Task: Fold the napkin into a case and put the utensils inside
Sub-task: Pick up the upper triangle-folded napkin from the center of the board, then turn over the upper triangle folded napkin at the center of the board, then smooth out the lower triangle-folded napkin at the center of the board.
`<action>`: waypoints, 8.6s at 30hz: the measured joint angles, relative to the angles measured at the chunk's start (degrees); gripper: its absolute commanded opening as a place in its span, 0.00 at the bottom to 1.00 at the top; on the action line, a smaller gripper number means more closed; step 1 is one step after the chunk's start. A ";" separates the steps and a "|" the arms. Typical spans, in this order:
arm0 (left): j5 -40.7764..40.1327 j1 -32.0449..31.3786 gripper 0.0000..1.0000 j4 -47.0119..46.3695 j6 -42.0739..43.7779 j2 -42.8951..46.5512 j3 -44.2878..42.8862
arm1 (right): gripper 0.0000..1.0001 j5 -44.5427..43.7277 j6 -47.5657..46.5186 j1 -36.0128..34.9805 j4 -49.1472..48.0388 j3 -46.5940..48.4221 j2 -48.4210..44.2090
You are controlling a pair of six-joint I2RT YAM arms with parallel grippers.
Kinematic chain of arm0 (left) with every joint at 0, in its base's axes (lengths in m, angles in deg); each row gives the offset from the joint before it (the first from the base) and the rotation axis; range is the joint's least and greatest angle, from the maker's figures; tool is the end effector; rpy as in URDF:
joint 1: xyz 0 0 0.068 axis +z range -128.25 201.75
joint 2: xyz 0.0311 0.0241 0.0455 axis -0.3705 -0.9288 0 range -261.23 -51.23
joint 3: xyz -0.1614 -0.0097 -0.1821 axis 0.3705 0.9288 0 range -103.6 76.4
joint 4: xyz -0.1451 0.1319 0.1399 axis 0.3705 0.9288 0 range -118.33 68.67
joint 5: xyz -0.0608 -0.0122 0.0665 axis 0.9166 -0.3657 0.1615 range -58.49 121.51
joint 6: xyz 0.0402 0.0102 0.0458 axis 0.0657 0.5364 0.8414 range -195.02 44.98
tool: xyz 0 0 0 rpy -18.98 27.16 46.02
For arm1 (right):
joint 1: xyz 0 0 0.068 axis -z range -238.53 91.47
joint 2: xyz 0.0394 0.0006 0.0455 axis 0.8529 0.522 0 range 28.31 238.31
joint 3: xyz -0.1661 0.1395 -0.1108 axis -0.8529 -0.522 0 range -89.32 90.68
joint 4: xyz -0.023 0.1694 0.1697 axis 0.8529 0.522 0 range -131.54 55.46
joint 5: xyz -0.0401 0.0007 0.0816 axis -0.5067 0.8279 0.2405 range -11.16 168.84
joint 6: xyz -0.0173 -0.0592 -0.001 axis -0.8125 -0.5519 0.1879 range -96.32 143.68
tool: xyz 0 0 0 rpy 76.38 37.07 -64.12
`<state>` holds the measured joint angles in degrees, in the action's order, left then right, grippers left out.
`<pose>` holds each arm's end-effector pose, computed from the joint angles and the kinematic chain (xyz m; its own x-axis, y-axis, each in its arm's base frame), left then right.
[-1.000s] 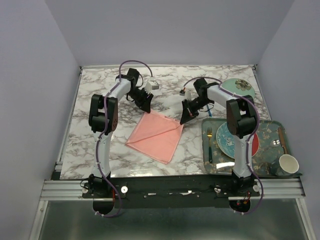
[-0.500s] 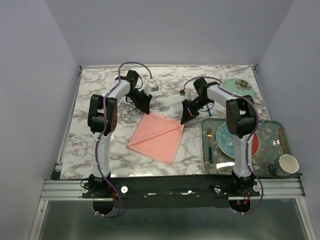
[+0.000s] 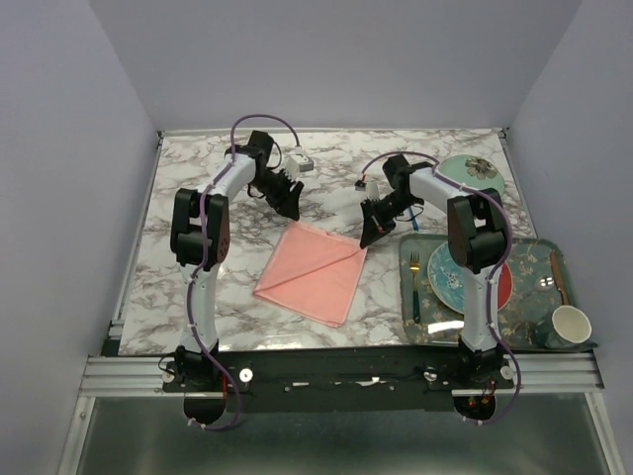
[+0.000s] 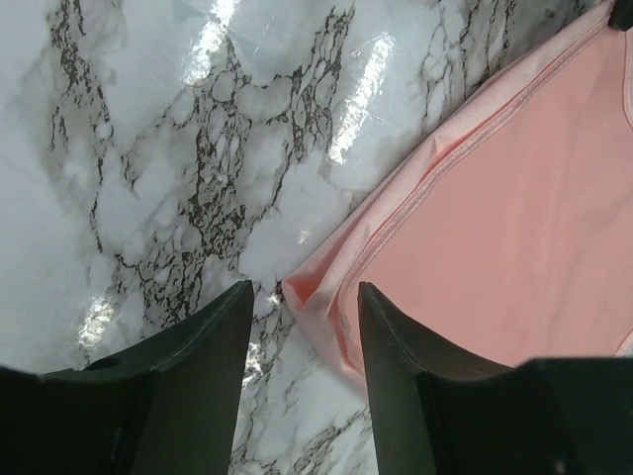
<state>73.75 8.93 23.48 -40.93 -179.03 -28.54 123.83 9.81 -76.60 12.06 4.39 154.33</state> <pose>0.4032 -0.1239 0.1621 -0.5897 0.5597 -0.5823 0.8066 0.4453 -0.3888 0.3563 0.1509 0.1273 -0.8565 -0.4579 -0.2382 -0.4868 0.5633 0.6676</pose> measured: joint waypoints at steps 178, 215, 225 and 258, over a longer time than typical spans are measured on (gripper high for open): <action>-4.24 0.59 0.16 -14.60 17.44 55.19 59.12 | 0.40 -16.68 -21.33 -16.81 -26.60 -27.78 -33.33; -13.55 -4.68 0.35 -18.16 17.73 51.10 58.90 | 0.49 -10.10 8.68 -11.98 -11.87 -18.25 -19.63; -13.79 -7.61 0.39 -18.56 19.71 50.77 61.68 | 0.46 -9.64 16.28 -11.98 -11.91 -18.51 -15.67; -15.67 -9.07 0.08 -20.17 18.95 48.96 62.75 | 0.01 -2.21 20.96 -11.80 -8.20 -17.77 -11.89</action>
<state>58.07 -0.14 3.30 -21.98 -130.07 34.21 121.62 30.77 -88.40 3.87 -13.37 142.44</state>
